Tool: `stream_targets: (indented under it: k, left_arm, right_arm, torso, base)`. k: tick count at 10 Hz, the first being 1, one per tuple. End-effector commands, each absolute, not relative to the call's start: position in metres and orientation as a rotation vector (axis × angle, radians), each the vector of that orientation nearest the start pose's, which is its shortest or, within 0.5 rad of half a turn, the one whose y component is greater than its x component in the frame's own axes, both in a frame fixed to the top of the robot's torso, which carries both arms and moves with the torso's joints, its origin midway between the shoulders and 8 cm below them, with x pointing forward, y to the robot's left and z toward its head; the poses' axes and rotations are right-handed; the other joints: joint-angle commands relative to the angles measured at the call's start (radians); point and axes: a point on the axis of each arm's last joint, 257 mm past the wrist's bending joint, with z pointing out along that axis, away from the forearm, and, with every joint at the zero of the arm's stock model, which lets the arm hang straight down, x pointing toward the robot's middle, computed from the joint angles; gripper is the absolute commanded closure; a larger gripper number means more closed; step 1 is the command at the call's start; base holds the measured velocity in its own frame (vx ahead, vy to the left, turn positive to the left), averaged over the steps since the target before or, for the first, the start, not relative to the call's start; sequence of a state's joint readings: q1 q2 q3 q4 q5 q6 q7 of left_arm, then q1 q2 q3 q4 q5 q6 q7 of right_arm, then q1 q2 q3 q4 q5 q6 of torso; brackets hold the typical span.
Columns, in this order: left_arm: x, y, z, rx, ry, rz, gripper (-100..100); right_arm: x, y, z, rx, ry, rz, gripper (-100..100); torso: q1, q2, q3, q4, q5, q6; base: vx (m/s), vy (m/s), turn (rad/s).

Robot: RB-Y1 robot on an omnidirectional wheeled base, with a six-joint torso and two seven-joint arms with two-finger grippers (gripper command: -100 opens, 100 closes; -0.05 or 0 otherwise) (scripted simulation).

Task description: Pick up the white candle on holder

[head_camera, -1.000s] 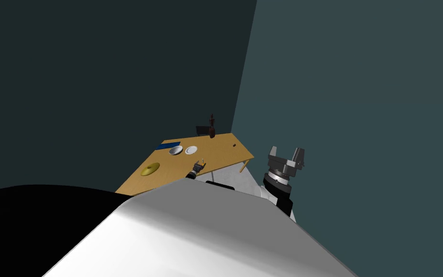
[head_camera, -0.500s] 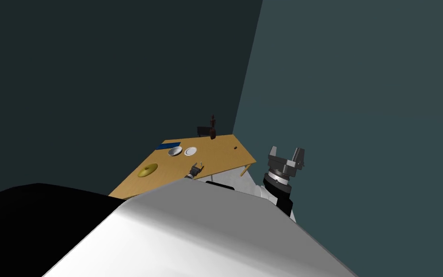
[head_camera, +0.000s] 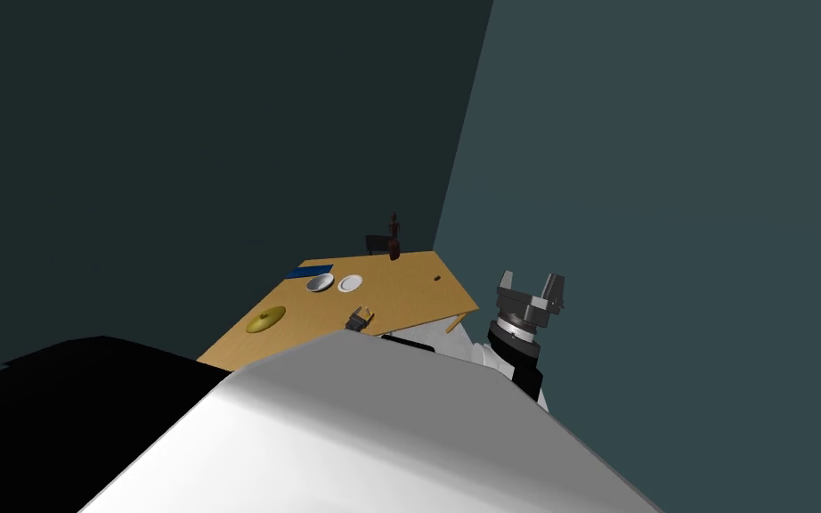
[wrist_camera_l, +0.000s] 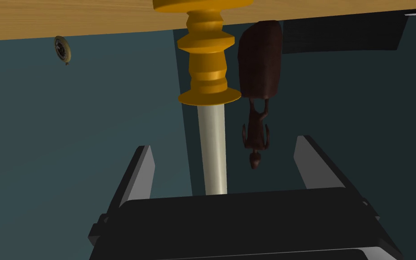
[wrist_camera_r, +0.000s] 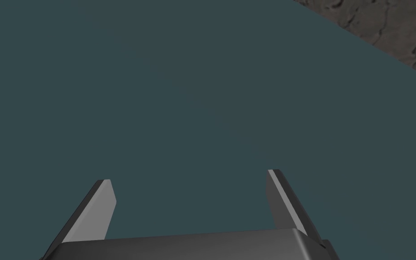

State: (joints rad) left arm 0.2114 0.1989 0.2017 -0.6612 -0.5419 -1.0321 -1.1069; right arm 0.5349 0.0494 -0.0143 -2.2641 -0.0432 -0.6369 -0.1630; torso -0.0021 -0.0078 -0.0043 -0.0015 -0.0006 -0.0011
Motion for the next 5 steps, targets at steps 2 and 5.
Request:
stream_targets:
  k: [2,5]
  left_arm:
    - [0.2750,0.3099,-0.4719,0.199,1.771,-0.159,-100]
    - [0.2814,0.3116,-0.4691,0.197,1.766,-0.158,100]
  right_arm:
    - [0.3169,-0.2953,0.0317,0.692,0.433,1.466,0]
    - [0.3169,-0.2953,0.0317,0.692,0.432,1.467,0]
  torso:
    - [-0.002,-0.003,-0.002,-0.001,0.000,0.000]
    - [0.003,0.005,0.003,0.001,0.001,0.001]
  base:
    - [0.150,-0.068,0.109]
    - [0.018,-0.007,0.002]
